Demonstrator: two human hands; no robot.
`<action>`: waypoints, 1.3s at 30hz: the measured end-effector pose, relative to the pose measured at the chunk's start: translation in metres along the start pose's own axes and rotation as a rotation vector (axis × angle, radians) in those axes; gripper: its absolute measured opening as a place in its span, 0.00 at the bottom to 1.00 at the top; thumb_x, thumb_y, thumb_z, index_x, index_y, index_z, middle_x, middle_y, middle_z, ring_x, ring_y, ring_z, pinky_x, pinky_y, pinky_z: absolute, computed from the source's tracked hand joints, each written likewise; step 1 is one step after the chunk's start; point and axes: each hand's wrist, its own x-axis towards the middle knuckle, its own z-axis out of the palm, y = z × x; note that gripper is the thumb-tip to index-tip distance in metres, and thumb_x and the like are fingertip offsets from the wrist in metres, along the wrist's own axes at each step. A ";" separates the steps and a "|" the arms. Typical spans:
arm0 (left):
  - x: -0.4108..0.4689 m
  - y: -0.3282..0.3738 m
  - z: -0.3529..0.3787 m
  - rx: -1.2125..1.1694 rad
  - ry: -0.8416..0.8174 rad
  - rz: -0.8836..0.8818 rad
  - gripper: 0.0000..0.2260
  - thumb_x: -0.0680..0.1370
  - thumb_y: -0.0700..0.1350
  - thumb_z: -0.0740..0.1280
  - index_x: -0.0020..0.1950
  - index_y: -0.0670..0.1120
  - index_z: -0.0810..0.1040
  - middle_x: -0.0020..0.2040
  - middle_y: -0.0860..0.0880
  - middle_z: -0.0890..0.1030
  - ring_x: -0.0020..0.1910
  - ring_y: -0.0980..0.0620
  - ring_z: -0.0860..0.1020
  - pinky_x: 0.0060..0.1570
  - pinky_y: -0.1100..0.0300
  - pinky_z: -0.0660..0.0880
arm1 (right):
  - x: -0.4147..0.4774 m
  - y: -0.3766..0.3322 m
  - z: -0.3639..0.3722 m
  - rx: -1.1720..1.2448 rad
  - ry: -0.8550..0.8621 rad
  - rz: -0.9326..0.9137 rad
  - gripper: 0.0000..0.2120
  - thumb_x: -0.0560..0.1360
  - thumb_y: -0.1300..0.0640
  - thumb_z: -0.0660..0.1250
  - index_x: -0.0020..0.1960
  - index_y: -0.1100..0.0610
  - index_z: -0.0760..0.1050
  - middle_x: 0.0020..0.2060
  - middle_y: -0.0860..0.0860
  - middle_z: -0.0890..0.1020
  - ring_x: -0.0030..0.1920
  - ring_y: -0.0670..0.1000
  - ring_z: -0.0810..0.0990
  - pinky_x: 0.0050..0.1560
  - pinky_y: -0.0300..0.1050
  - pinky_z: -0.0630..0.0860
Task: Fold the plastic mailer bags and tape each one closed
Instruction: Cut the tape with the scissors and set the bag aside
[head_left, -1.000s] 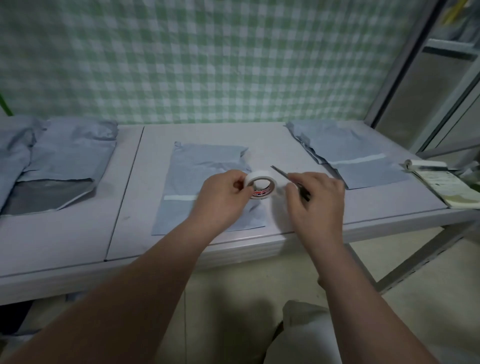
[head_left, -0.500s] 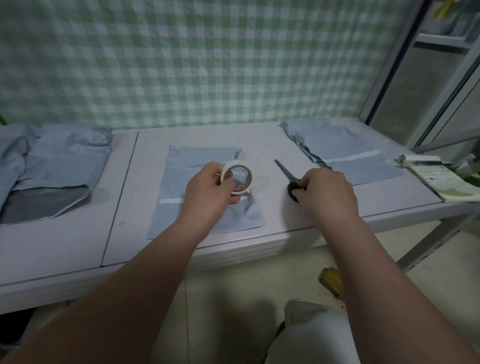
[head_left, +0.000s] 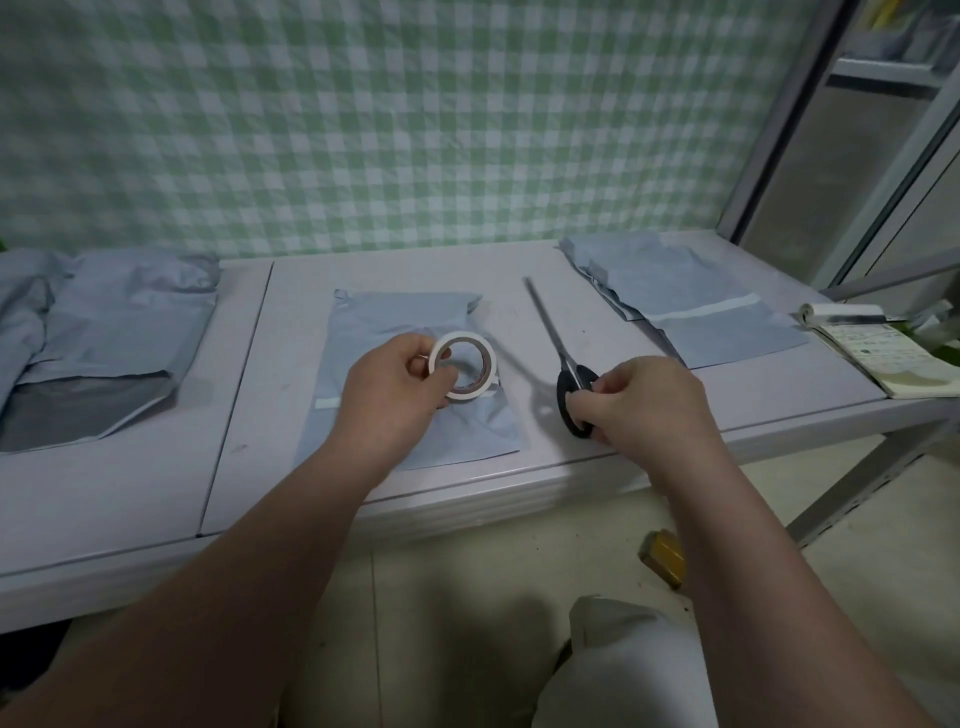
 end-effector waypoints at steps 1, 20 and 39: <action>0.000 -0.001 0.000 -0.004 0.003 0.009 0.04 0.74 0.40 0.68 0.42 0.49 0.79 0.33 0.53 0.78 0.36 0.52 0.81 0.43 0.58 0.76 | -0.008 0.000 0.001 0.207 -0.045 0.041 0.09 0.66 0.57 0.70 0.34 0.64 0.77 0.25 0.57 0.78 0.27 0.53 0.73 0.29 0.42 0.70; 0.000 -0.007 0.003 0.072 0.038 0.078 0.03 0.77 0.45 0.67 0.45 0.50 0.79 0.35 0.55 0.80 0.32 0.63 0.79 0.39 0.68 0.71 | -0.066 0.003 0.005 1.253 -0.853 0.619 0.20 0.63 0.39 0.67 0.37 0.57 0.70 0.22 0.48 0.71 0.15 0.42 0.63 0.13 0.31 0.59; 0.002 -0.010 0.003 0.097 0.032 0.092 0.04 0.77 0.45 0.66 0.46 0.48 0.81 0.35 0.54 0.81 0.35 0.59 0.80 0.46 0.57 0.77 | -0.064 -0.006 0.010 1.122 -0.769 0.588 0.19 0.66 0.39 0.67 0.36 0.55 0.70 0.21 0.48 0.71 0.16 0.41 0.63 0.13 0.31 0.59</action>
